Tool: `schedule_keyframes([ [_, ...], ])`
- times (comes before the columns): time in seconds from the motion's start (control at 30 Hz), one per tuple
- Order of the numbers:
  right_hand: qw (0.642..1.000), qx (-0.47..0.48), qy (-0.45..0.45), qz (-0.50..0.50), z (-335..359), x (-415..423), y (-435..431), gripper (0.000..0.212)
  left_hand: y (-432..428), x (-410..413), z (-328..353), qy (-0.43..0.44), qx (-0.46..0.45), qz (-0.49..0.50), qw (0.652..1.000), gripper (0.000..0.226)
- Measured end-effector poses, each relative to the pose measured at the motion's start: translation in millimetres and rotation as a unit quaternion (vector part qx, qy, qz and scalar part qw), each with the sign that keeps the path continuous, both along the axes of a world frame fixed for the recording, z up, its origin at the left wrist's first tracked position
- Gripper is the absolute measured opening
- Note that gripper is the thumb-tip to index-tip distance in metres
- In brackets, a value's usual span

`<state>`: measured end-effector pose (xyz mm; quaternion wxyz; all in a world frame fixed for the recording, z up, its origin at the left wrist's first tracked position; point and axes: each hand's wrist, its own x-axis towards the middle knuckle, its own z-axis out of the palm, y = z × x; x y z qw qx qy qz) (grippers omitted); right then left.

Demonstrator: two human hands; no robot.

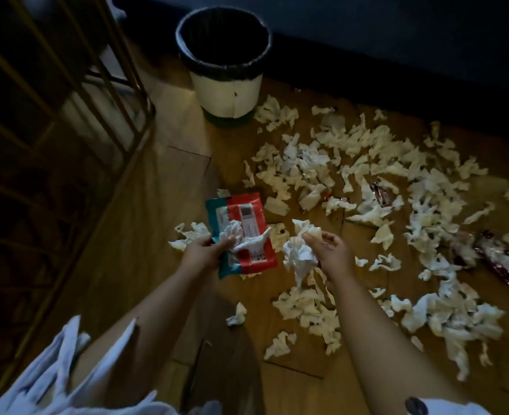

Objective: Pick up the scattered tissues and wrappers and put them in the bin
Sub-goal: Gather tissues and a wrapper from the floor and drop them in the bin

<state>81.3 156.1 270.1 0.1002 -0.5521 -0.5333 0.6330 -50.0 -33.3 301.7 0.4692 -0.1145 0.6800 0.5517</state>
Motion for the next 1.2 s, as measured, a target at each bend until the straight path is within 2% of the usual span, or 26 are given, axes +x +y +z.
schedule_keyframes([
  [0.2, 1.000, -0.021, 0.017, -0.005, 124, -25, 3, 0.038, 6, -3, 117, -0.016, -0.014, 0.009, 1.000, 0.037],
  [0.43, 0.999, -0.026, 0.031, 0.005, 173, -63, 36, 0.036, 45, -41, 160, -0.008, -0.009, 0.015, 1.000, 0.037],
  [0.7, 0.998, -0.051, 0.026, -0.014, 149, -151, 71, 0.054, 75, -122, 141, -0.038, 0.016, 0.050, 0.998, 0.029],
  [0.87, 0.997, -0.056, 0.042, -0.043, 119, -249, 104, 0.047, 107, -222, 113, -0.018, 0.017, 0.076, 0.997, 0.036],
  [1.0, 0.991, -0.086, 0.081, -0.066, 101, -335, 139, 0.054, 142, -312, 92, 0.014, 0.011, 0.081, 0.997, 0.038],
  [1.1, 0.987, -0.084, 0.117, -0.073, 92, -397, 167, 0.033, 169, -371, 74, 0.045, 0.000, 0.077, 0.996, 0.038],
  [1.13, 0.984, -0.089, 0.128, -0.082, 87, -416, 177, 0.033, 180, -388, 68, 0.047, -0.003, 0.076, 0.996, 0.039],
  [1.2, 0.981, -0.101, 0.141, -0.091, 79, -451, 193, 0.046, 203, -420, 57, 0.042, -0.001, 0.090, 0.995, 0.040],
])
